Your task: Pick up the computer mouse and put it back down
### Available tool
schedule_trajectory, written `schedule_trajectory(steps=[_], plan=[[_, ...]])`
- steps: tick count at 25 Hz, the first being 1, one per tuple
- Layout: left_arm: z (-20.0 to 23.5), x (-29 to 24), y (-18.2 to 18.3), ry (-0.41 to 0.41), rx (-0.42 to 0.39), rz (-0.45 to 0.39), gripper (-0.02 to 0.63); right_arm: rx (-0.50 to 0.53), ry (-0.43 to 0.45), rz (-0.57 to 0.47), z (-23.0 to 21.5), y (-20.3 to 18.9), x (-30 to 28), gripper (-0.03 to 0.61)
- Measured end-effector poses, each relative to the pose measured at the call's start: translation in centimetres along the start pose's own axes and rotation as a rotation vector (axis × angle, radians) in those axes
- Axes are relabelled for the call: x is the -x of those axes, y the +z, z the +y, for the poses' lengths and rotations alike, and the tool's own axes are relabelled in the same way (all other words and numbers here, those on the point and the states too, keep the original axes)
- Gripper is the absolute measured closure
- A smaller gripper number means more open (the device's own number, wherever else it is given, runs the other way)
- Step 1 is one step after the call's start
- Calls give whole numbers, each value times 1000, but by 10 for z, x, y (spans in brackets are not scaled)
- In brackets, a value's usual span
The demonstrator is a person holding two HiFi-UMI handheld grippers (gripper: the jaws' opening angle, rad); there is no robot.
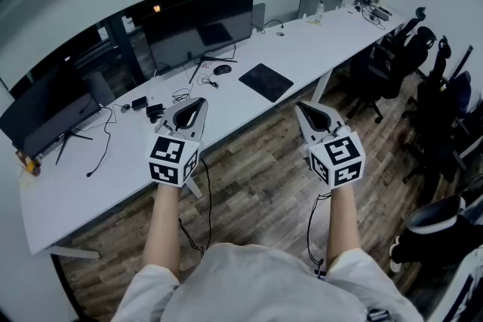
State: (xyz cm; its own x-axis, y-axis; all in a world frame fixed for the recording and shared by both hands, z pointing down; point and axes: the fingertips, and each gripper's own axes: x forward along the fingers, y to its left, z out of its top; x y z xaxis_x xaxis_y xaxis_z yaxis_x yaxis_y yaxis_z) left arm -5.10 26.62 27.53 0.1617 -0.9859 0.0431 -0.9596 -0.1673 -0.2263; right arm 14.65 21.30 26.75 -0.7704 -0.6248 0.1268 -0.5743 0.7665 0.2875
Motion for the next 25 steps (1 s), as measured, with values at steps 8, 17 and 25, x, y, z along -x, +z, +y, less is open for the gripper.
schedule_trajectory(steps=[8,17,25], plan=[[-27,-18,3,-8,-20,8,595,-89,-6,-36,-33,-10,6,563],[-34,-52,-1,3,-35,38,595,-94,141,-23,-36,-31,-15,563],[25,-121,-44,16,-10,66,595,-89,127,-20,-71,-48,-104,563]])
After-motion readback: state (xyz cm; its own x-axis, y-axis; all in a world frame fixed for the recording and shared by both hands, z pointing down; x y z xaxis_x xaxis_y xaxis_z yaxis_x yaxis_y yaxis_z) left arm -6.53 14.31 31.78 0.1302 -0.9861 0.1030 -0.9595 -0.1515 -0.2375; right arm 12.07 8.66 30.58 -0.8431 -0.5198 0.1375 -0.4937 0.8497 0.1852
